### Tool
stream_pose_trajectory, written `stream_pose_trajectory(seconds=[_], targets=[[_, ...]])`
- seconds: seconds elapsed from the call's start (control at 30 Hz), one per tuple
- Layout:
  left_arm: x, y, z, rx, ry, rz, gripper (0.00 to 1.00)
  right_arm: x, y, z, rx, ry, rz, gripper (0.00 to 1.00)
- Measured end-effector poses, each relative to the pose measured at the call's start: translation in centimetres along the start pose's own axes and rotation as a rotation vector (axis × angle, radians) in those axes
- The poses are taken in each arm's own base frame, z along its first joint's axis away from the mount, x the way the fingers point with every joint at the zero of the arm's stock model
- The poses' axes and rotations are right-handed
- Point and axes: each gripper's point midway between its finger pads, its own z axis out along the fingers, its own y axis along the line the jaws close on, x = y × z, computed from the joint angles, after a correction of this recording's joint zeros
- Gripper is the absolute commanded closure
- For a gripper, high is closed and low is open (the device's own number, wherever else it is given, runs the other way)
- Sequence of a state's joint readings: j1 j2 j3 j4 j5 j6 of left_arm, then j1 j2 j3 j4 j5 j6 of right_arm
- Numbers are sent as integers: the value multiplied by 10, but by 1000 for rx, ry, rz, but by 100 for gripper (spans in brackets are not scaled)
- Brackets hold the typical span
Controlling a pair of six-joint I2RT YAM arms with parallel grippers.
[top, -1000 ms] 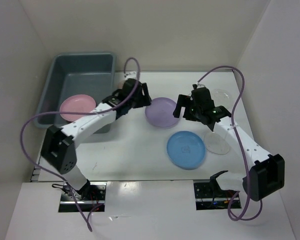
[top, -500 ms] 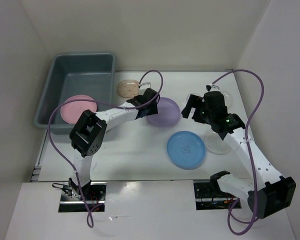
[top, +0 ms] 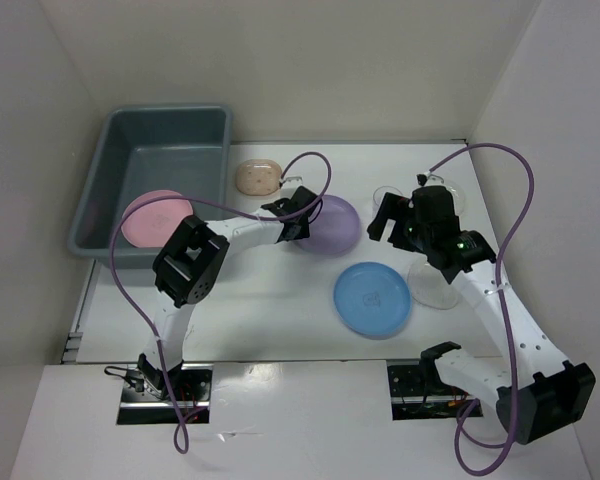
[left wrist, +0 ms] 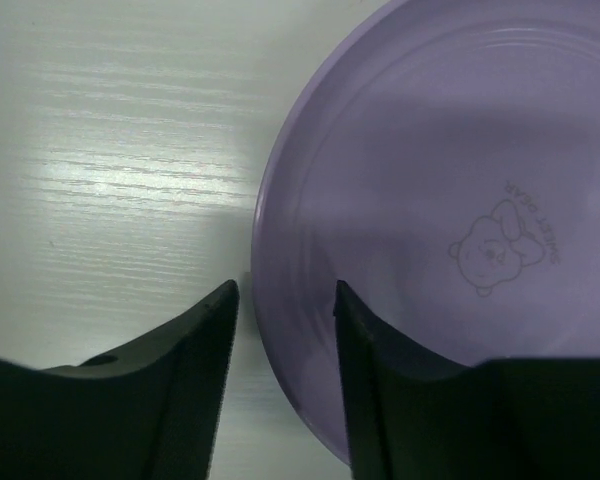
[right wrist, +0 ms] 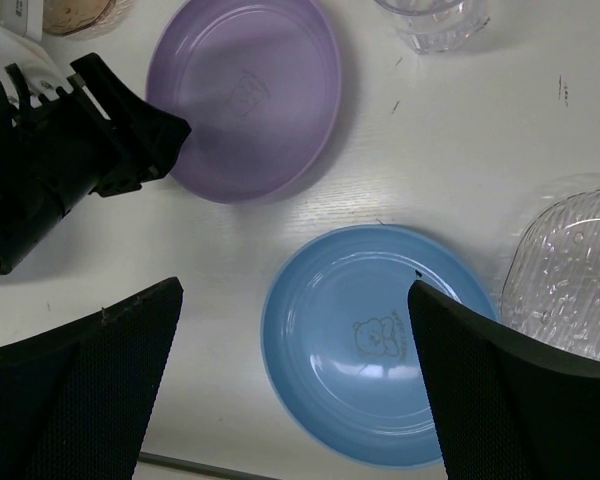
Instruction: Place the mixed dishes into the plastic bin
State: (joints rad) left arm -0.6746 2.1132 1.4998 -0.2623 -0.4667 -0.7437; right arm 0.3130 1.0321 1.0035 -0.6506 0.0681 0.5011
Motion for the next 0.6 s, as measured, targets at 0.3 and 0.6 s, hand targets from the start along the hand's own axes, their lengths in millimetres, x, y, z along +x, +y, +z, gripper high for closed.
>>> stream_pose_trajectory(seconds=[0.3, 0.6], targets=[[-1, -3, 3, 13, -18, -57, 83, 1, 0, -5, -5, 0, 4, 2], [-16, 0, -8, 1, -55, -65, 100, 3, 0, -7, -10, 1, 15, 2]])
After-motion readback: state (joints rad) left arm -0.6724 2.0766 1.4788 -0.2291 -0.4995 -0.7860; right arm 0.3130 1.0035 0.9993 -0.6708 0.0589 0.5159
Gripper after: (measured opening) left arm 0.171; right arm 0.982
